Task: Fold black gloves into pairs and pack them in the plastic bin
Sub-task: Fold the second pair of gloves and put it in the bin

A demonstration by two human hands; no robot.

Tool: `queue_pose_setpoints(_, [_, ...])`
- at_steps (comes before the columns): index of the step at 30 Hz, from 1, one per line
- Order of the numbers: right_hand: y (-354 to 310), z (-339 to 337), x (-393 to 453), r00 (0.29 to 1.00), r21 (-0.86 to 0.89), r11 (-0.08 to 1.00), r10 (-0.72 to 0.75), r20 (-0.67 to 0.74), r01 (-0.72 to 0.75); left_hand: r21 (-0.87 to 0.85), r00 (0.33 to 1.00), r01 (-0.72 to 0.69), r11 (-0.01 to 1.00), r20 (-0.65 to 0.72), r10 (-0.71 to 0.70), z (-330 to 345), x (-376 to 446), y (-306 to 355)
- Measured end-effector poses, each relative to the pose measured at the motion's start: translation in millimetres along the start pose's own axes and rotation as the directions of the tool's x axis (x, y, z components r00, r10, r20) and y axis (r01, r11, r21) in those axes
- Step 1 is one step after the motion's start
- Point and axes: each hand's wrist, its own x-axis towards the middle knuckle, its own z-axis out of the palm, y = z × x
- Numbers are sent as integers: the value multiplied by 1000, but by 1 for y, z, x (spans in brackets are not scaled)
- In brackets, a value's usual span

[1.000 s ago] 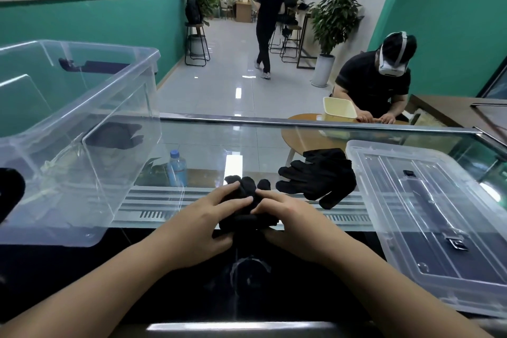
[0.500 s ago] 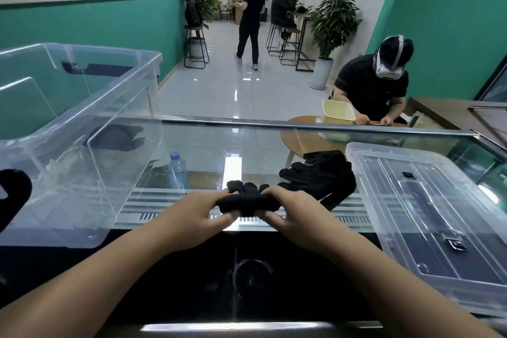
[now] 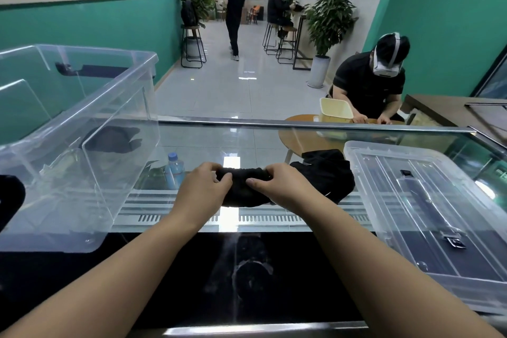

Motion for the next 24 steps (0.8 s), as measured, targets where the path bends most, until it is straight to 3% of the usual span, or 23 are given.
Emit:
queue_pose_setpoints(6, [-4,5,6,999,-87,995,44,-20,-45,111,996,21,994,79,-30,-8,9,3])
queue_pose_setpoints(10, [-13,4,3,995,-293,951,96,-31,-101,341,953,98,935,238,-186,-19,16,13])
queue_pose_setpoints(14, [-14,3,3,990,-178,977,131,51,-120,135,831,345,929,416,-369,-20,28,15])
queue_pose_setpoints(19, [-6,-7,7,975,109,978,160,154,-178,-17,773,470,883,490,-402,-19,29,21])
queue_pose_setpoints(24, [1,-16,3,966,161,973,129,222,-167,-122,725,520,846,587,-361,-22,23,23])
